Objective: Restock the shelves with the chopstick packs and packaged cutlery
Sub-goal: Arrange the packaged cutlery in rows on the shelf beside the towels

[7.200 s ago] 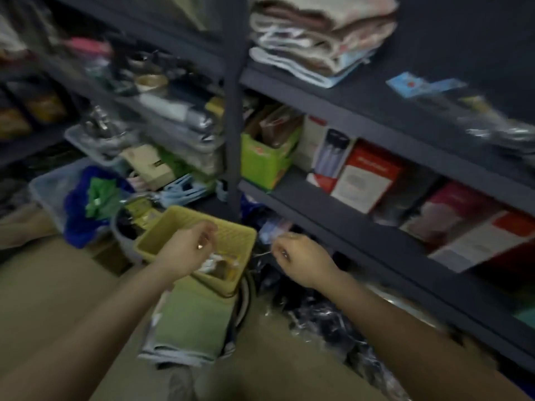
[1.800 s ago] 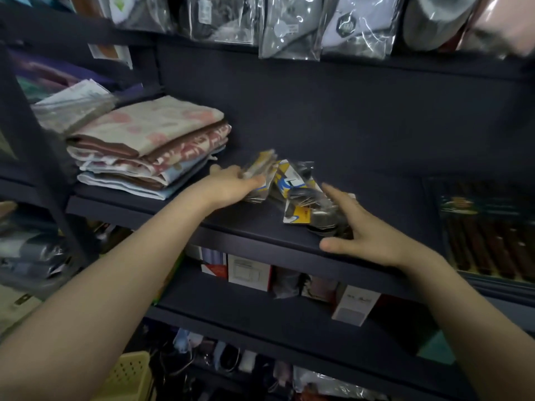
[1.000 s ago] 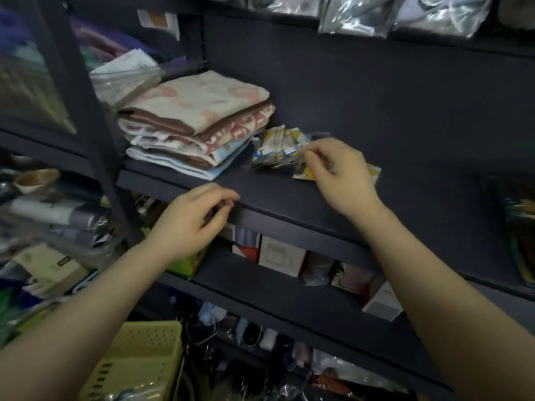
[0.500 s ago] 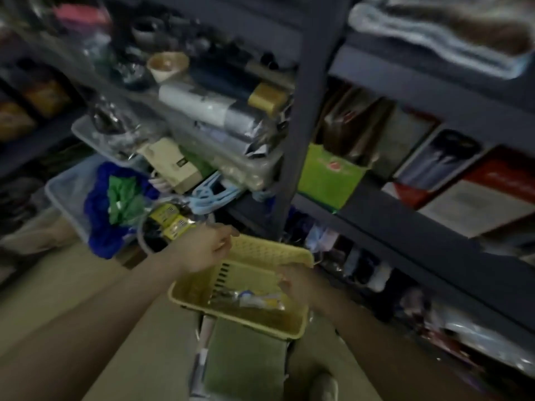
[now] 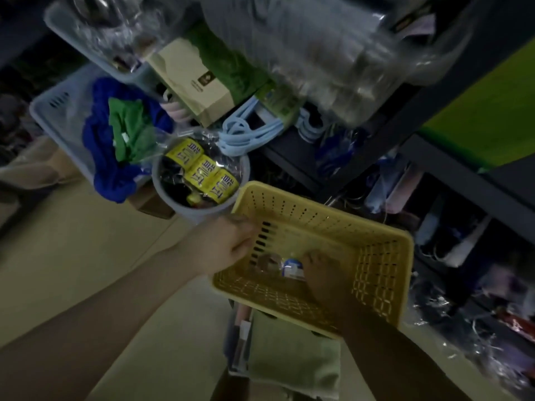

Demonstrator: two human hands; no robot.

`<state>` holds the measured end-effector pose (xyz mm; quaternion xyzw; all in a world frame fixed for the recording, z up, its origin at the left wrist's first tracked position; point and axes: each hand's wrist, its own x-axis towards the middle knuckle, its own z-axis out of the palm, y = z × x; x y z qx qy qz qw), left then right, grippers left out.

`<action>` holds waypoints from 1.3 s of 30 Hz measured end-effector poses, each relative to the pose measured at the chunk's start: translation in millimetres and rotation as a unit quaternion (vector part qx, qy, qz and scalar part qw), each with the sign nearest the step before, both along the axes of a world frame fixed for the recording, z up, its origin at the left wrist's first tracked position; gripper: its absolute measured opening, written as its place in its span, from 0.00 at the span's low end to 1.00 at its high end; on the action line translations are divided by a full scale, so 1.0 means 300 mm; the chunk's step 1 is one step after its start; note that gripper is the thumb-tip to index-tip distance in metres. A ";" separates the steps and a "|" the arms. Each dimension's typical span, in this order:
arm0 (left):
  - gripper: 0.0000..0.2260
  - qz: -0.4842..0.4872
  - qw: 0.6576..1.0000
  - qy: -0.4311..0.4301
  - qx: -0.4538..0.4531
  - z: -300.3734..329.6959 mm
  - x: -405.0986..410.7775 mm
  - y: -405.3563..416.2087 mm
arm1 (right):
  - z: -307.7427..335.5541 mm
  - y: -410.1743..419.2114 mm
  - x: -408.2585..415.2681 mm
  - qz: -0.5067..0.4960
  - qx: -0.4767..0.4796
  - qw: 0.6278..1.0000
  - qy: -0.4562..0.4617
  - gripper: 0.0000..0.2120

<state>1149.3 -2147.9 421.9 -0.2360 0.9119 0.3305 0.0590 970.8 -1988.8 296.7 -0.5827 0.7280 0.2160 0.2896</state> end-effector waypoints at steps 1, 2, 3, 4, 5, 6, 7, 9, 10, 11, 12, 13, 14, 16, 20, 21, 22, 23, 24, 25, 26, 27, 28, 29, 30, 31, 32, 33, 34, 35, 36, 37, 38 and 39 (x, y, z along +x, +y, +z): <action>0.23 0.002 1.000 0.009 0.000 -0.003 0.003 0.002 | -0.009 0.002 -0.001 -0.005 -0.013 1.000 0.001 0.21; 0.21 0.002 1.000 0.015 -0.001 -0.006 0.005 0.004 | -0.018 0.004 -0.005 -0.016 -0.015 1.000 -0.001 0.21; 0.18 -0.001 1.000 0.024 -0.002 -0.006 0.006 0.006 | -0.031 0.006 -0.010 -0.025 -0.010 1.000 -0.002 0.21; 0.17 -0.004 0.999 0.033 0.000 -0.001 0.006 0.009 | -0.043 0.009 -0.015 -0.035 -0.001 0.999 -0.001 0.20; 0.15 -0.008 0.999 0.042 0.002 0.003 0.005 0.011 | -0.048 0.009 -0.019 -0.053 0.009 0.999 -0.001 0.19; 0.15 -0.012 0.999 0.048 0.000 0.007 0.005 0.014 | -0.051 0.008 -0.023 -0.078 0.020 0.997 -0.011 0.18; 0.14 -0.015 0.998 0.053 -0.006 0.010 0.005 0.017 | -0.045 0.002 -0.024 -0.108 0.032 0.993 -0.029 0.17; 0.14 -0.021 0.998 0.052 -0.014 0.021 0.004 0.023 | -0.026 -0.005 -0.021 -0.109 0.043 0.991 -0.057 0.16; 0.14 -0.024 0.998 0.051 -0.015 0.025 0.003 0.027 | -0.015 -0.010 -0.018 -0.095 0.035 0.992 -0.070 0.16; 0.14 -0.027 0.998 0.051 -0.014 0.027 0.001 0.029 | -0.005 -0.014 -0.016 -0.080 0.022 0.994 -0.075 0.16; 0.14 -0.031 0.998 0.049 -0.013 0.032 -0.003 0.029 | 0.013 -0.018 -0.015 -0.074 0.012 0.994 -0.076 0.15; 0.14 -0.035 0.998 0.051 -0.011 0.040 -0.009 0.027 | 0.042 -0.023 -0.019 -0.075 0.006 0.994 -0.077 0.14; 0.14 -0.037 0.998 0.054 -0.008 0.053 -0.017 0.026 | 0.074 -0.030 -0.029 -0.095 -0.006 0.992 -0.082 0.14; 0.14 -0.030 0.997 0.074 -0.014 0.096 -0.039 0.027 | 0.174 -0.046 -0.072 -0.178 -0.048 0.975 -0.123 0.13; 0.17 0.005 0.990 0.139 -0.030 0.258 -0.131 0.054 | 0.525 -0.002 -0.180 -0.267 -0.234 0.905 -0.233 0.05; 0.17 0.011 0.987 0.158 -0.032 0.315 -0.164 0.070 | 0.629 0.032 -0.202 -0.280 -0.285 0.879 -0.261 0.03; 0.16 0.018 0.985 0.169 -0.030 0.372 -0.200 0.090 | 0.733 0.070 -0.223 -0.294 -0.335 0.851 -0.277 0.05; 0.15 0.029 0.984 0.175 -0.023 0.432 -0.240 0.117 | 0.832 0.109 -0.245 -0.312 -0.376 0.823 -0.289 0.05; 0.15 0.041 0.983 0.179 -0.005 0.492 -0.283 0.153 | 0.917 0.152 -0.271 -0.331 -0.408 0.794 -0.306 0.04; 0.15 0.044 0.981 0.188 0.024 0.548 -0.329 0.197 | 0.996 0.192 -0.296 -0.347 -0.430 0.767 -0.327 0.02; 0.15 0.036 0.978 0.198 0.062 0.600 -0.378 0.251 | 1.070 0.229 -0.319 -0.357 -0.450 0.741 -0.348 0.02; 0.16 0.021 0.973 0.206 0.101 0.652 -0.428 0.312 | 1.139 0.263 -0.340 -0.360 -0.469 0.718 -0.367 0.04; 0.16 0.006 0.967 0.213 0.137 0.701 -0.477 0.377 | 1.195 0.296 -0.362 -0.360 -0.488 0.694 -0.387 0.05; 0.14 -0.005 0.959 0.225 0.170 0.744 -0.524 0.440 | 1.247 0.327 -0.381 -0.360 -0.501 0.671 -0.411 0.04; 0.13 -0.012 0.950 0.242 0.196 0.784 -0.569 0.499 | 1.292 0.355 -0.399 -0.361 -0.511 0.652 -0.429 0.03; 0.12 -0.014 0.940 0.262 0.218 0.821 -0.613 0.556 | 1.334 0.381 -0.418 -0.364 -0.517 0.633 -0.446 0.06; 0.11 -0.007 0.930 0.282 0.237 0.853 -0.656 0.605 | 1.368 0.404 -0.442 -0.365 -0.519 0.622 -0.459 0.09; 0.10 0.010 0.918 0.302 0.258 0.889 -0.699 0.649 | 1.402 0.424 -0.470 -0.364 -0.514 0.619 -0.470 0.10; 0.08 0.034 0.904 0.324 0.277 0.924 -0.740 0.687 | 1.435 0.444 -0.502 -0.355 -0.519 0.632 -0.454 0.13; 0.06 0.056 0.890 0.346 0.292 0.957 -0.781 0.717 | 1.469 0.463 -0.543 -0.337 -0.533 0.660 -0.408 0.15; 0.05 0.072 0.878 0.367 0.297 0.993 -0.820 0.744 | 1.502 0.483 -0.591 -0.309 -0.558 0.694 -0.335 0.17; 0.05 0.082 0.873 0.386 0.287 1.031 -0.855 0.766 | 1.526 0.505 -0.652 -0.278 -0.587 0.715 -0.258 0.18; 0.06 0.086 0.873 0.400 0.266 1.069 -0.891 0.781 | 1.553 0.531 -0.717 -0.250 -0.618 0.724 -0.175 0.19; 0.06 0.088 0.875 0.410 0.242 1.108 -0.925 0.790 | 1.578 0.557 -0.784 -0.228 -0.644 0.724 -0.088 0.20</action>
